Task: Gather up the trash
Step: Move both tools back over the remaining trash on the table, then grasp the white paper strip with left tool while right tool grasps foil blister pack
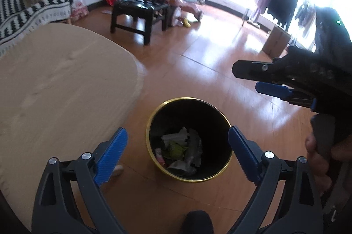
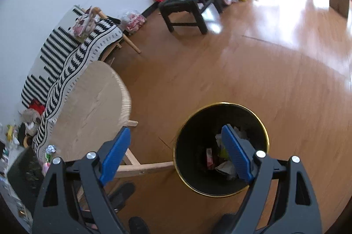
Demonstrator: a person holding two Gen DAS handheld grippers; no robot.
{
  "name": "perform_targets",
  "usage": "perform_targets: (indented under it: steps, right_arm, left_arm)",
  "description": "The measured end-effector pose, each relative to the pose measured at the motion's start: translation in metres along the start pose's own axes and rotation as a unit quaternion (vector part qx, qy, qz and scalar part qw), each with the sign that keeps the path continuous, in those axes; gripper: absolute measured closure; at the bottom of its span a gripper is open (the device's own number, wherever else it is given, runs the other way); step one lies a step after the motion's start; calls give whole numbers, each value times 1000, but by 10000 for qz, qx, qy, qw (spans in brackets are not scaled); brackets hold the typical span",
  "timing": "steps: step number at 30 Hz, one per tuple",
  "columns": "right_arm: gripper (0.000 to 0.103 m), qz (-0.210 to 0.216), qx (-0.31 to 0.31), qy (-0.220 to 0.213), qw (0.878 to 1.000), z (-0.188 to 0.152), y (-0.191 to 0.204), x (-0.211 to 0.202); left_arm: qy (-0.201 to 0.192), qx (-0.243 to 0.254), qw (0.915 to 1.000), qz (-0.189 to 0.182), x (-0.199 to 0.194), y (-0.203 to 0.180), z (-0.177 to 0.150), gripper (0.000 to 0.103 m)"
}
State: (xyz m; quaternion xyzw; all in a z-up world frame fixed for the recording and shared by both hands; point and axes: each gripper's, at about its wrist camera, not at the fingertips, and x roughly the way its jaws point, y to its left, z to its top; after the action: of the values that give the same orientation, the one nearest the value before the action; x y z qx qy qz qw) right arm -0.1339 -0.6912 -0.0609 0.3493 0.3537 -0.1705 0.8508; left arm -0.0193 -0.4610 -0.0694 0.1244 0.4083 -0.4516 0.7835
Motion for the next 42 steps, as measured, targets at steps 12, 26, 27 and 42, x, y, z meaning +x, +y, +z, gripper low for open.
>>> perform_targets:
  steps: [12, 26, 27, 42]
  right_arm:
    - [20, 417, -1571, -173, 9865, -34, 178, 1]
    - [19, 799, -3215, 212, 9433, -133, 347, 37]
    - [19, 805, -3318, 248, 9396, -138, 349, 40]
    - [22, 698, -4085, 1021, 9043, -201, 380, 103]
  left_arm:
    - [-566, -464, 9897, 1232, -139, 109, -26, 10]
    - [-302, -1266, 9597, 2491, -233, 256, -133, 10]
    - [-258, -1263, 9598, 2493, -235, 262, -140, 10]
    - [168, -1225, 9676, 2203, -218, 269, -160, 10]
